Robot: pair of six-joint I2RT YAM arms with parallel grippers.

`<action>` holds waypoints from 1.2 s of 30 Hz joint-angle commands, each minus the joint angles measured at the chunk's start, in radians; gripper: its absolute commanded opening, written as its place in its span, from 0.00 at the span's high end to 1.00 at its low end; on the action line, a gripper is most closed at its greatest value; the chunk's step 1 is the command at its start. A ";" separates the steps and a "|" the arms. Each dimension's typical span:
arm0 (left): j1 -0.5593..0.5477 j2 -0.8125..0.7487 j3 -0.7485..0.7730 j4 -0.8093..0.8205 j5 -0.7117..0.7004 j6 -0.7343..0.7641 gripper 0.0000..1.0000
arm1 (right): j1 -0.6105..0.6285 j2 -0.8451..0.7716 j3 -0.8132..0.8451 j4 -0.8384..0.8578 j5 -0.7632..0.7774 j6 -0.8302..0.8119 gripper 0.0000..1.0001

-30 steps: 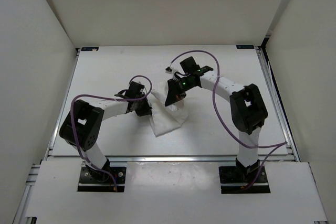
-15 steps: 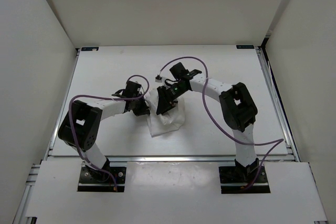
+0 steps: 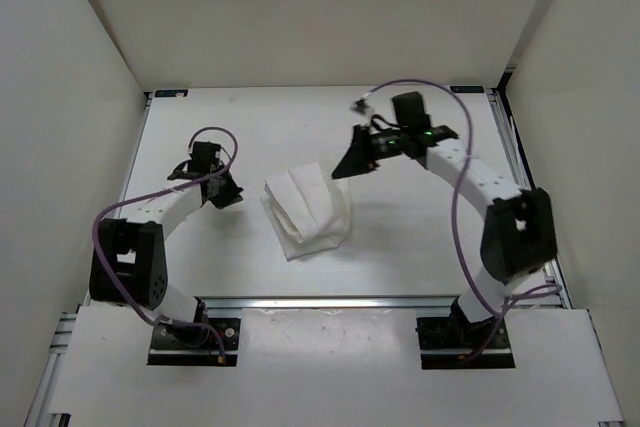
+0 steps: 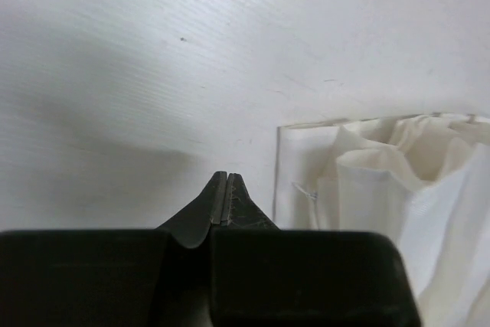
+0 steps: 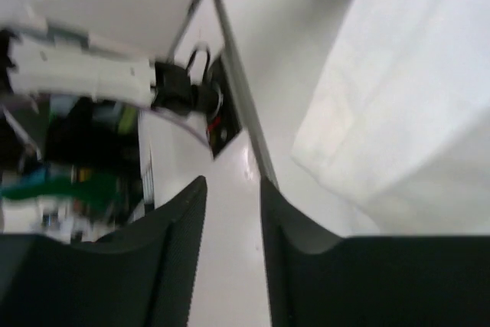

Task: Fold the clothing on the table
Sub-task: Fold the skirt

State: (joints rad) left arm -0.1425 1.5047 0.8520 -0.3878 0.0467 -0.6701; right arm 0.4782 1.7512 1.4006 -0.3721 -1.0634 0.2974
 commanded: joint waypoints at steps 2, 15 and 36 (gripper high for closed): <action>-0.054 -0.073 0.074 -0.045 0.025 0.027 1.00 | -0.160 -0.128 -0.247 0.289 -0.035 0.222 0.67; -0.198 0.017 0.167 0.092 0.280 -0.098 1.00 | -0.024 0.244 -0.212 0.633 -0.161 0.454 1.00; -0.195 -0.020 0.235 0.087 0.395 -0.140 1.00 | 0.039 0.466 -0.084 -0.086 0.230 0.063 1.00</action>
State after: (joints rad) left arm -0.3084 1.5288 1.1351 -0.3584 0.3492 -0.7719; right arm 0.5049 2.2101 1.3266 -0.3435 -1.0016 0.4160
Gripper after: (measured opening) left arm 0.015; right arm 0.002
